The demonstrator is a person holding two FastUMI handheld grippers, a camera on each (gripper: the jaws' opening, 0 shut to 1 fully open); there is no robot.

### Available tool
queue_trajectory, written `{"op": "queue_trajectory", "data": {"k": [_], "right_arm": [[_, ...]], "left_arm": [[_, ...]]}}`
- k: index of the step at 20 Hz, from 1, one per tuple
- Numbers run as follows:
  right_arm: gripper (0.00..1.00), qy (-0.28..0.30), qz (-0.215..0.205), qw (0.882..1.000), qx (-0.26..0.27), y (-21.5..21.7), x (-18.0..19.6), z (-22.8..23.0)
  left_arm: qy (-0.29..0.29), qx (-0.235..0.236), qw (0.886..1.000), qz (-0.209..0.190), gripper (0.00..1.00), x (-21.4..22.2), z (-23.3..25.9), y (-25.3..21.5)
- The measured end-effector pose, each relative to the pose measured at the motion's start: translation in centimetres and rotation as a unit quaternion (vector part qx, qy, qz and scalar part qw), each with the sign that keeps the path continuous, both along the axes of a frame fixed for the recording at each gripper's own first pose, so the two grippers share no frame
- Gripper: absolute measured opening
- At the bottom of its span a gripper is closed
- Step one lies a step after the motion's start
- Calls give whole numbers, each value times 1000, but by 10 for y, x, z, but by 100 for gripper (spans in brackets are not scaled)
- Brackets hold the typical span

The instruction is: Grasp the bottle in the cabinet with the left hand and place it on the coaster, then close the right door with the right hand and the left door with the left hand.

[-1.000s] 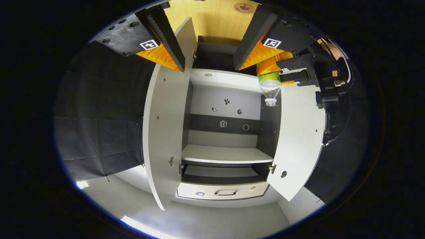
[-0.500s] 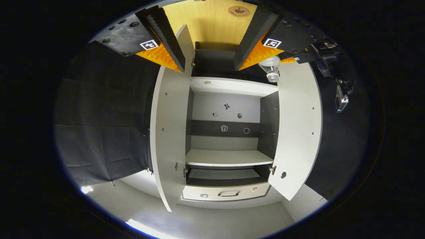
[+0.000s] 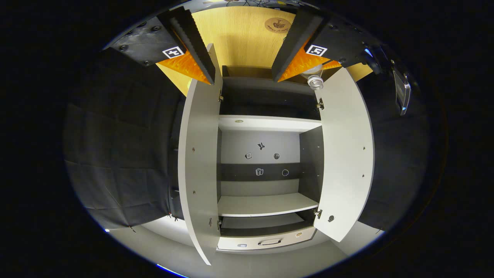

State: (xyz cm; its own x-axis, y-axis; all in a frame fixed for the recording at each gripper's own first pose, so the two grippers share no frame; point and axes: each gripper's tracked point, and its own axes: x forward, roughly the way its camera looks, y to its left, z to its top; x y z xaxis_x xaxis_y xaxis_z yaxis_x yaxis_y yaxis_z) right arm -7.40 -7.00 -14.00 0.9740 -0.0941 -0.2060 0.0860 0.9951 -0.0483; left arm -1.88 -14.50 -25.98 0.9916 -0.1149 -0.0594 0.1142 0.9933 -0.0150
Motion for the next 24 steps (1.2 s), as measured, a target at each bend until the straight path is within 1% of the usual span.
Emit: {"op": "queue_trajectory", "data": {"k": [2,4,7,10,14,18,20,22,24], "right_arm": [[98,-1,0,1000,1,-5,1,-10],[98,1,2,1000,2,-8,3,-22],[98,11,5,1000,5,-13,6,-38],[98,9,6,1000,16,-16,7,-42],[98,18,8,1000,18,-18,5,-50],[98,26,10,1000,8,-21,3,-56],[98,36,18,999,14,-20,3,-62],[98,41,25,999,25,-15,3,-67],[98,46,28,998,24,-14,4,-72]], "left_arm": [[-2,2,1000,10,79,-2,-17,-3],[4,-3,1000,11,78,-2,-38,-10],[9,3,1000,20,79,-7,-61,-17],[17,-10,1000,25,79,-10,-81,-22],[13,-6,999,33,79,-6,-95,-21],[23,-7,999,25,80,-1,-116,-24],[10,1,1000,28,80,-2,-113,-23],[13,3,1000,23,80,-1,-118,-26],[15,2,1000,24,81,-2,-119,-28]]}}
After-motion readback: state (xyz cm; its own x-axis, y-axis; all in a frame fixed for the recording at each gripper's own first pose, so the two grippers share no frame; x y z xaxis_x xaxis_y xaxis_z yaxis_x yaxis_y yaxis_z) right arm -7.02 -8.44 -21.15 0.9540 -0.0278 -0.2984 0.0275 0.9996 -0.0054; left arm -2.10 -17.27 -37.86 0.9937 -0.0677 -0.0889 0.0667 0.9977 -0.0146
